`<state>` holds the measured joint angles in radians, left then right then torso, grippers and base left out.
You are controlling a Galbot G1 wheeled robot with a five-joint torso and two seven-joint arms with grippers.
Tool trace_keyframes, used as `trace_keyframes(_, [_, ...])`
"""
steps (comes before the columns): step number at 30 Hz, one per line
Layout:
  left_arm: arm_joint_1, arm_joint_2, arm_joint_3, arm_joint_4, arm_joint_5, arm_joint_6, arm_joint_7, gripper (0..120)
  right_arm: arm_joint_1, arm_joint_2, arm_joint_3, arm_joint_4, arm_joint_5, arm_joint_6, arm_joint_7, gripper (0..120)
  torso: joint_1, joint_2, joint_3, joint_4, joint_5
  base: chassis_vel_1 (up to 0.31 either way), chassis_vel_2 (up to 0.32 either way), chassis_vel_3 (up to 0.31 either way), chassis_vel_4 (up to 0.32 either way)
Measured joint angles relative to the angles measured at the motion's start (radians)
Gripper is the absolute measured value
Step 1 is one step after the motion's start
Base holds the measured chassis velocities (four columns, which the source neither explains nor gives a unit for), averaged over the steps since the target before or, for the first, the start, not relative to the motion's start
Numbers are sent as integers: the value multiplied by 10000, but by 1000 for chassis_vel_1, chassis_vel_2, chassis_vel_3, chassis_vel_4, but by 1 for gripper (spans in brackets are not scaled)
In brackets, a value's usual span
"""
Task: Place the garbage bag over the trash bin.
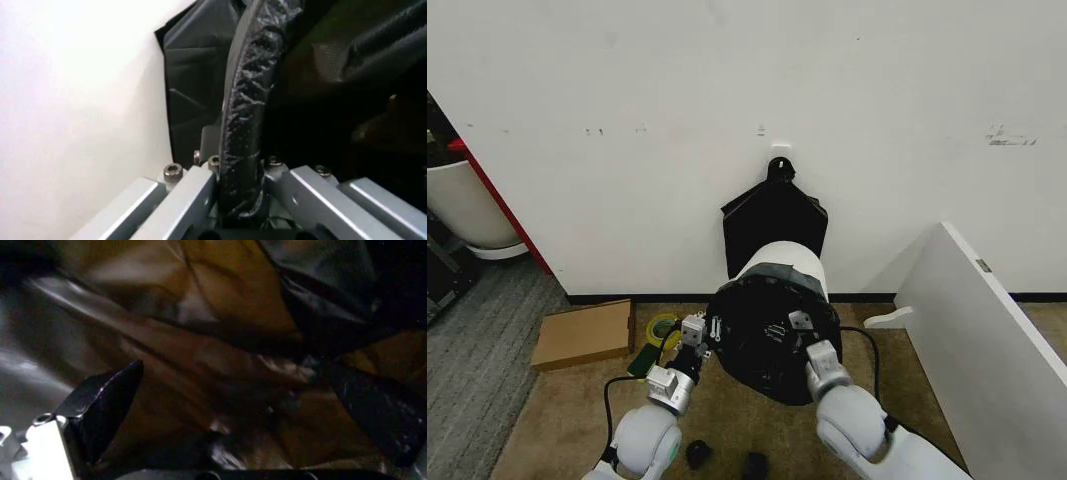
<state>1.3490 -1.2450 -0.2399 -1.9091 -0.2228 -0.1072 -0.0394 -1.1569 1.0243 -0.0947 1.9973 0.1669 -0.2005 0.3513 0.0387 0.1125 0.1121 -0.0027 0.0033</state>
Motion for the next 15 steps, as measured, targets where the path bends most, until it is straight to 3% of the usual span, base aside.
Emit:
trace_keyframes(9, [-4,-65,78,26,-157,110,-80,0,35,113,142,-236,-751,1411,-1365,100,0,0,0,0,-1,0,0,0,0])
trace_keyframes(12, [-10,-203,215,143,-163,95,-85,0,280,348,-103,-463,-853,1164,-1234,100,0,-1,0,3,-1,0,0,0,0])
trace_keyframes(15, [-70,-683,414,514,-116,16,-54,0,720,1033,-580,-1207,-1084,42,-244,100,0,0,0,2,-1,0,0,0,0])
